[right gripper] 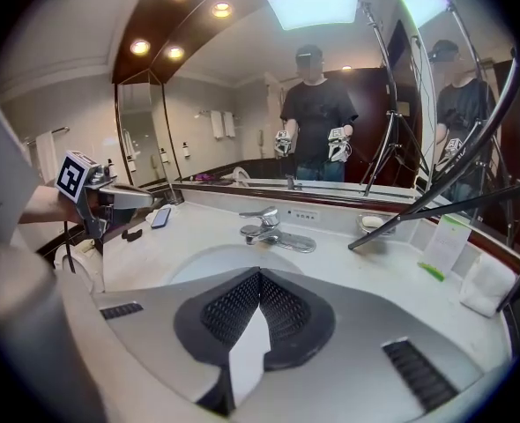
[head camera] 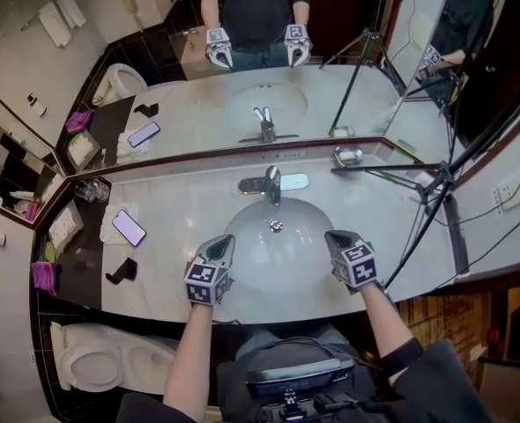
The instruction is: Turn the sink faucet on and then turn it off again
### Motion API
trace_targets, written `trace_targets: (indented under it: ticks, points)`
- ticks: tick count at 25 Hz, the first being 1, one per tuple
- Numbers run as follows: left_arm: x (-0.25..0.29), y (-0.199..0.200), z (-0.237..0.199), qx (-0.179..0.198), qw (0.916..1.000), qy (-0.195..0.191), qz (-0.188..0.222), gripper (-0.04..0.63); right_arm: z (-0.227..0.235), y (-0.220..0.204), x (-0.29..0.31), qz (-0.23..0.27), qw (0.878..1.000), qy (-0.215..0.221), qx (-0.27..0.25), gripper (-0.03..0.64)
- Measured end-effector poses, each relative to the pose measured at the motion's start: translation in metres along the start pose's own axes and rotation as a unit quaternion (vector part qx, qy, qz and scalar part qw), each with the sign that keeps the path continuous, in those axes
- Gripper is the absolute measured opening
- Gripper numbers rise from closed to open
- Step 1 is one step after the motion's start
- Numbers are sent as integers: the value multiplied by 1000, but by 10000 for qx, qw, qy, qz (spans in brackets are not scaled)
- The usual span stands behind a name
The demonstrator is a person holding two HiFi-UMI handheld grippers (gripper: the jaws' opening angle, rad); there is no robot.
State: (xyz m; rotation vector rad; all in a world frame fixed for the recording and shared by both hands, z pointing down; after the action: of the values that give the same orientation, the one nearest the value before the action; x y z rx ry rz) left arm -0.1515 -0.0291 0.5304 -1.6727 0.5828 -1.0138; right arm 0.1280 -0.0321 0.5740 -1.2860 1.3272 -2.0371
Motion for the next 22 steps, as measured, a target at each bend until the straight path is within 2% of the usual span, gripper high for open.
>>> trace_targets:
  ticks: [8, 22]
  points:
    - [-22, -14, 7, -560, 9982, 107, 195, 3, 5, -5, -12, -4, 9999, -98, -38, 21]
    - [-31, -28, 11, -514, 9985, 173, 83, 3, -3, -21, -14, -147, 9998, -84, 47, 20]
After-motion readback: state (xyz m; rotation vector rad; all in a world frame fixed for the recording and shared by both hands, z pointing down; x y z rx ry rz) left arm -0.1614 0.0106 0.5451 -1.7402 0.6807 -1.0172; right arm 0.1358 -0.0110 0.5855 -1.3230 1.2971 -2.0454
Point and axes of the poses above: the fingertips, and each gripper's own axes: x forward along the fingers, z to its right, y out of its top, the point moved 2 cm from there along -x, backward along the fingers, and after that the axes turned 9 degrees about z, right-handed, at the moved point
